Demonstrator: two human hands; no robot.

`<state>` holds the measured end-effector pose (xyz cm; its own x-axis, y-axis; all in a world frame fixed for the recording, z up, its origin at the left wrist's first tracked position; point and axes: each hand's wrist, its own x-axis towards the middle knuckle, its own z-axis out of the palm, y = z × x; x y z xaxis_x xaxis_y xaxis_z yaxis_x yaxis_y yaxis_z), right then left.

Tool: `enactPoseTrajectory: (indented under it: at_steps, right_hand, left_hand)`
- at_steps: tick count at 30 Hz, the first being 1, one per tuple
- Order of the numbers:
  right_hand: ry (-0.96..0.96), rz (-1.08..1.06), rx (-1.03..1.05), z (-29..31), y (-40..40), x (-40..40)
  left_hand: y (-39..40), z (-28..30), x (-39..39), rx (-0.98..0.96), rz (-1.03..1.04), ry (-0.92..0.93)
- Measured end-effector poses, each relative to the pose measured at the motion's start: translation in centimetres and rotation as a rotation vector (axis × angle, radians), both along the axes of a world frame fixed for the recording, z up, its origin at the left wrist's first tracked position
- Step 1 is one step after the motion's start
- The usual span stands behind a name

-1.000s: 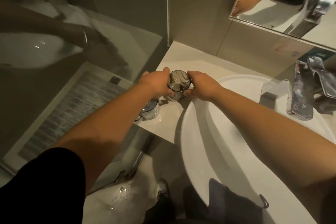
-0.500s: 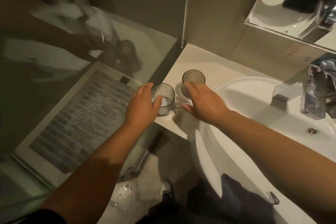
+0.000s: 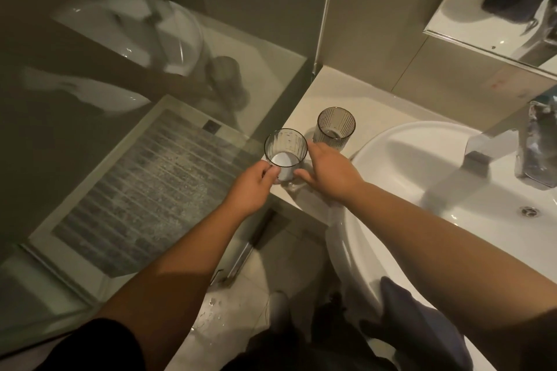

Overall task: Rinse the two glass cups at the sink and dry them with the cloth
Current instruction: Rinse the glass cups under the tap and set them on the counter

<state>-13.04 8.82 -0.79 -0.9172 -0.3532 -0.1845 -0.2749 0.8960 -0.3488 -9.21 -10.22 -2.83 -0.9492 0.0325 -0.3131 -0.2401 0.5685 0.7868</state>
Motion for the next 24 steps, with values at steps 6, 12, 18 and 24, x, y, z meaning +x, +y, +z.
enactPoseTrajectory:
  at_steps: [6,12,18,24]
  right_hand:
    - [0.099,0.039,-0.01,2.0,0.7,0.8]
    - [0.24,0.04,0.075,5.0,4.8,2.8]
    - [0.426,-0.118,0.306,8.8,14.1,4.6]
    - [0.486,-0.293,0.475,12.7,23.5,5.4]
  left_hand:
    - [0.3,1.6,1.4,0.093,-0.005,0.037]
    - [1.7,4.4,2.4,0.14,-0.069,0.156]
    - [6.0,6.7,2.6,0.155,-0.167,0.225]
    - [13.1,7.5,2.4,0.118,-0.272,0.208]
